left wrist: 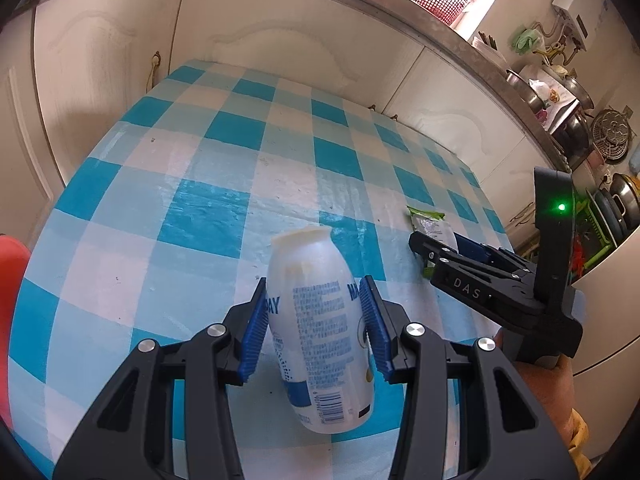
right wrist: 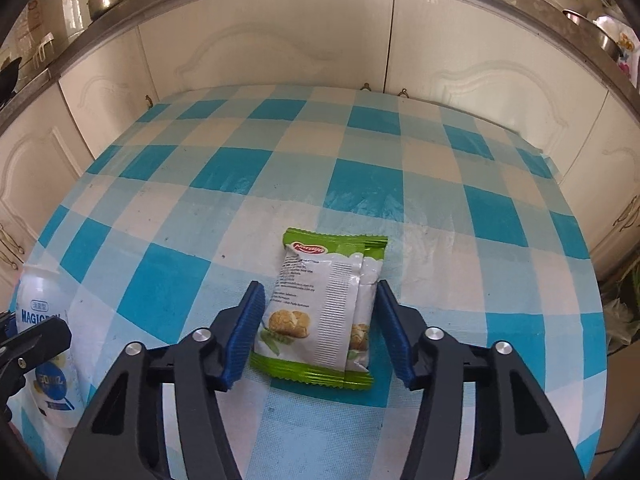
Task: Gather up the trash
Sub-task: 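Grasp the green-and-white snack packet with the right gripper, then lift and carry the bottle and snack packet with both grippers to the bucket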
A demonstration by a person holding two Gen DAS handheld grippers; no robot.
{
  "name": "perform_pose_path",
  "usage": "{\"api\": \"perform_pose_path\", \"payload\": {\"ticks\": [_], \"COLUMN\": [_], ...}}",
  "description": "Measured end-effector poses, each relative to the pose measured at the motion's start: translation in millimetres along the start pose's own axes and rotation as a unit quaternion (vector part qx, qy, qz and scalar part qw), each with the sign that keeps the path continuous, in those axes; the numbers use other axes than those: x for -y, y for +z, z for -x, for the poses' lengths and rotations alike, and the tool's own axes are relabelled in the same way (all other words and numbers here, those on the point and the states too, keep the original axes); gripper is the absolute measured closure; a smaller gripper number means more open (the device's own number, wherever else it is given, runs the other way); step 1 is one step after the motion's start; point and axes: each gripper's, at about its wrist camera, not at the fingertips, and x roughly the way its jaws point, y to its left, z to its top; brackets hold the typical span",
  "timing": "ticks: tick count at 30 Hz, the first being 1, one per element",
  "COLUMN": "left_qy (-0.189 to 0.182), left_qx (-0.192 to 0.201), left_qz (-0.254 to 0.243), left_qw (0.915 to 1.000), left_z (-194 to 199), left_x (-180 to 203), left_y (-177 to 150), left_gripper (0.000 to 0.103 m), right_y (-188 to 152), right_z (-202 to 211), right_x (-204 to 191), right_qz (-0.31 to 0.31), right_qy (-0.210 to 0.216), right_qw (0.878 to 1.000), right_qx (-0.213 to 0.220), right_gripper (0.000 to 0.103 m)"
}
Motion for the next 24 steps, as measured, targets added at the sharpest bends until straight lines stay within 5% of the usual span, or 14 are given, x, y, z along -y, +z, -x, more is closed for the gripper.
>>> {"api": "perform_pose_path", "payload": {"ticks": [8, 24], "left_qy": [-0.018, -0.011], "left_qx": [0.005, 0.025], "left_qz": [0.008, 0.005], "left_qw": [0.9998, 0.9996], "left_z": [9, 35], "left_x": [-9, -24], "left_y": [-5, -16], "left_gripper": [0.057, 0.057], "right_y": [-8, -28], "right_z": [9, 43], "right_x": [5, -14], "right_qz": [-0.012, -0.006], "right_qy": [0.015, 0.028], "right_qw": [1.0, 0.999], "right_qx": [0.012, 0.032], "right_gripper": [0.065, 0.066]}}
